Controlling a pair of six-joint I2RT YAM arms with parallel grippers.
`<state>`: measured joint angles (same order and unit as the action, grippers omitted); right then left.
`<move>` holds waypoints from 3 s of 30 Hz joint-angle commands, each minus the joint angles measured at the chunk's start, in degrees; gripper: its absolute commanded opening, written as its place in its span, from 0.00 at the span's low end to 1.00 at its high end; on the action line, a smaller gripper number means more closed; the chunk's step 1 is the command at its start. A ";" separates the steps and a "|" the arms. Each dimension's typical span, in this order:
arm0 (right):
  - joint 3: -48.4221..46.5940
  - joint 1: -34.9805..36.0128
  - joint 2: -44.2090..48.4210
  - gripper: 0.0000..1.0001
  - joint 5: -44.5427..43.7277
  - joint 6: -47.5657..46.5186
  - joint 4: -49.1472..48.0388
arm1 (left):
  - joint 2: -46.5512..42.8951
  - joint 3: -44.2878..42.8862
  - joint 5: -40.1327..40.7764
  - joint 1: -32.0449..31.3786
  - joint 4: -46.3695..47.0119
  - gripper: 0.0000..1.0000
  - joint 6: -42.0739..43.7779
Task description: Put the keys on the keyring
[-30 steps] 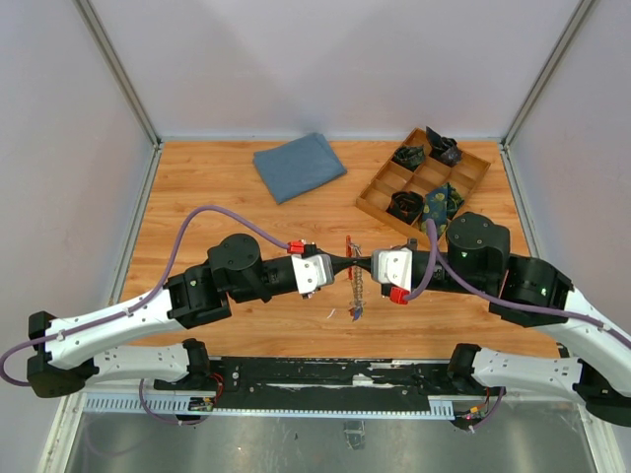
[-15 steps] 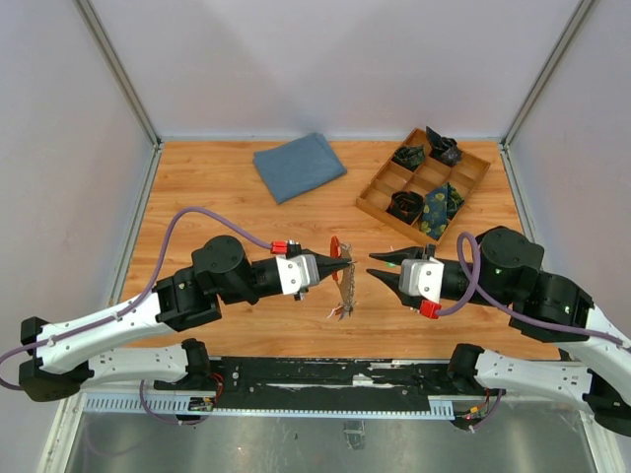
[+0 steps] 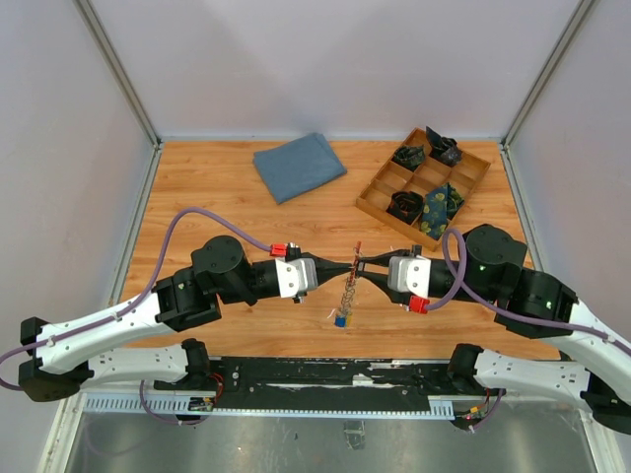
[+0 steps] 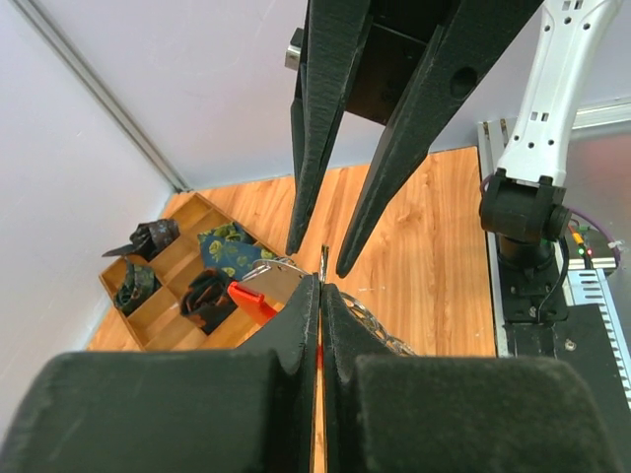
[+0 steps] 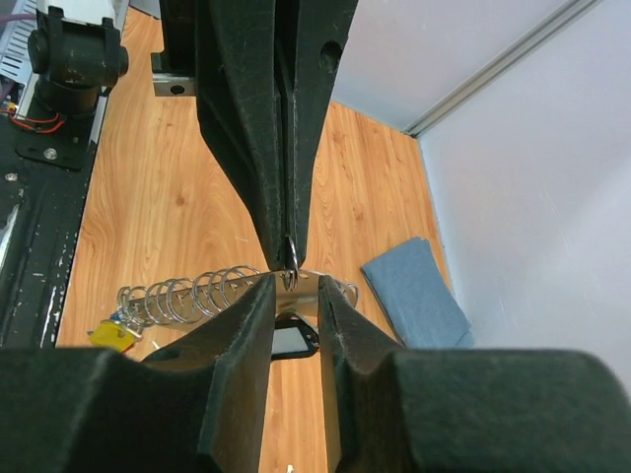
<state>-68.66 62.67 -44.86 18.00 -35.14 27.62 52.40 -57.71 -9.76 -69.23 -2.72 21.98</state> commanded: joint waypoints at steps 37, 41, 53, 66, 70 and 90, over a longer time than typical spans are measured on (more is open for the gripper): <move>2.08 1.46 -0.06 0.00 1.12 -1.75 -3.99 | -0.11 -1.43 1.32 -0.11 2.47 0.05 0.79; 2.07 1.42 0.28 0.00 0.75 -1.56 -4.49 | -0.10 -1.21 1.41 -0.11 2.64 0.14 0.79; 2.22 1.36 0.78 0.00 -0.08 -1.18 -5.12 | -0.03 -1.52 1.63 -0.16 2.05 0.01 0.44; -0.58 1.37 0.79 0.46 -17.17 5.13 -3.10 | 1.03 -0.45 13.96 0.63 1.80 0.00 -2.47; -1.85 1.44 -0.75 0.45 -29.81 11.11 -2.88 | 1.42 0.31 14.57 3.61 0.82 0.01 -4.92; 2.22 -32.90 -20.58 0.42 -9.44 40.11 15.46 | 2.54 -0.23 13.99 10.89 -8.85 0.01 -9.55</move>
<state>-70.11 30.59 -63.22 1.78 1.98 40.86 54.89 -56.55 4.69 -58.94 -10.85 13.54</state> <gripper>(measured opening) 0.428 0.012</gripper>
